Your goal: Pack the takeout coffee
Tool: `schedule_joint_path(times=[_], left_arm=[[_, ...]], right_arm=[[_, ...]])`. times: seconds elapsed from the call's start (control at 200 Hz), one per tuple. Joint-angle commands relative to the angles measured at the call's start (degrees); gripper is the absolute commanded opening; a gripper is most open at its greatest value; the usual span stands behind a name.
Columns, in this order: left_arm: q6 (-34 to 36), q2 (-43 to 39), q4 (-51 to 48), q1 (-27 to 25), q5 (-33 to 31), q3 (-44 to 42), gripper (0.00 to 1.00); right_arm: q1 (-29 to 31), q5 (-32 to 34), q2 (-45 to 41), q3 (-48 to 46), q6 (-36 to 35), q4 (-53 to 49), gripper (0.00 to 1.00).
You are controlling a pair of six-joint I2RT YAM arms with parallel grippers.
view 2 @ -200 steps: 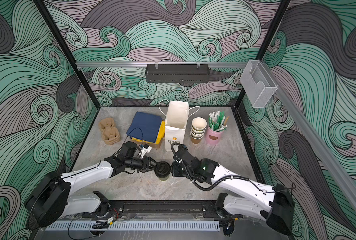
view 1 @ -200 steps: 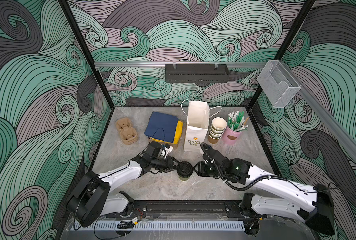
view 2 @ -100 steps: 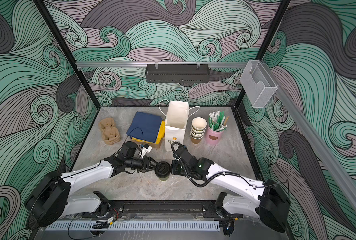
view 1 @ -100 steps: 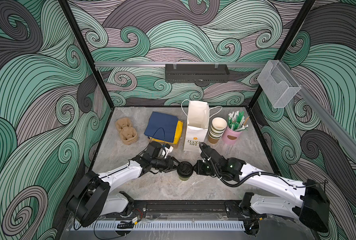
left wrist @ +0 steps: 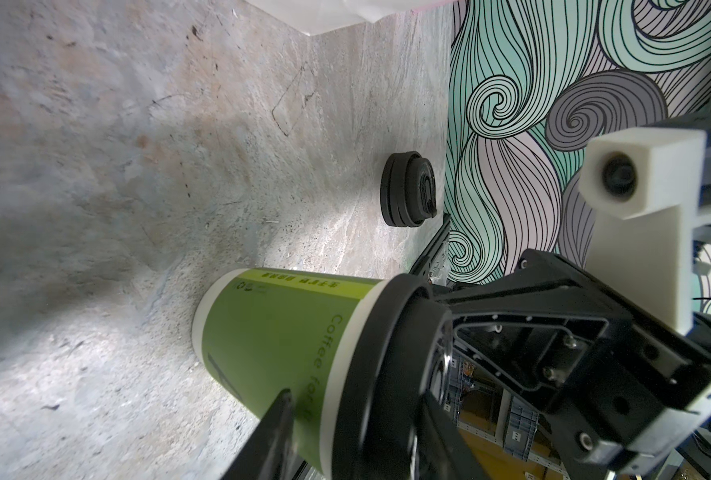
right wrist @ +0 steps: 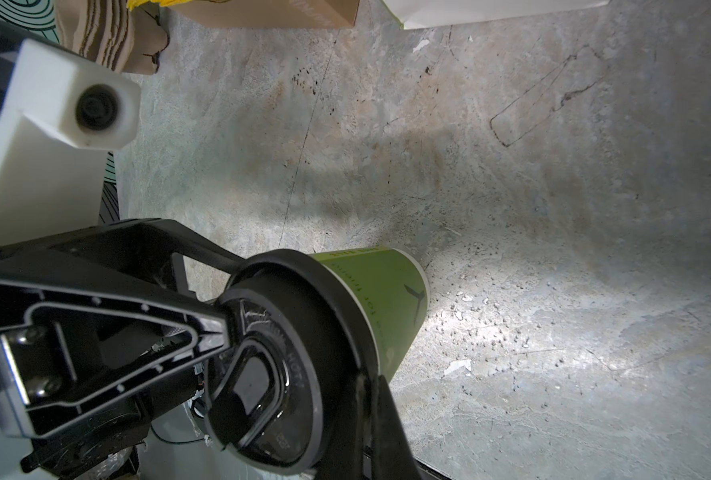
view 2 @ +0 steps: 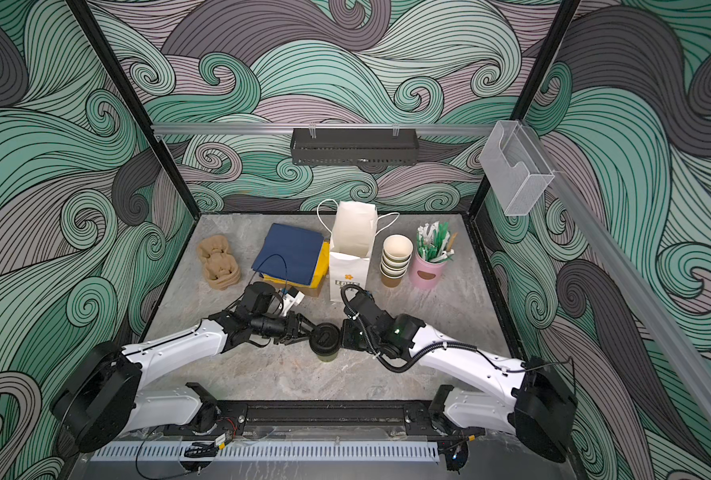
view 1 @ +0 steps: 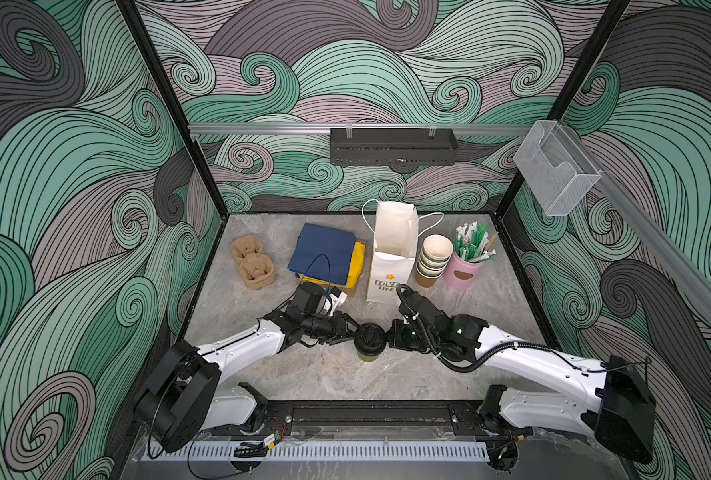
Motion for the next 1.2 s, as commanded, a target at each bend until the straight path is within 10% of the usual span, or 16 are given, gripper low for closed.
schedule_joint_path(times=[0.0,0.23,0.575,1.196], left_arm=[[1.8,2.0,-5.8,-0.8,-1.7,0.1,0.45],[1.8,1.5,-6.2,-0.7,-1.7,0.3,0.45],[1.3,1.4,-4.8,-0.7,-2.2,0.1,0.45],[0.1,-6.9,-5.0,-0.7,-4.5,3.0,0.84]], right_arm=[[-0.2,1.5,4.0,-1.4,1.3,-9.7,0.07],[1.5,4.0,-0.8,1.3,-1.4,-6.1,0.11],[0.5,-1.8,-2.1,4.3,-9.0,-5.0,0.52],[-3.3,-6.5,-0.6,5.4,-10.7,-6.1,0.87]])
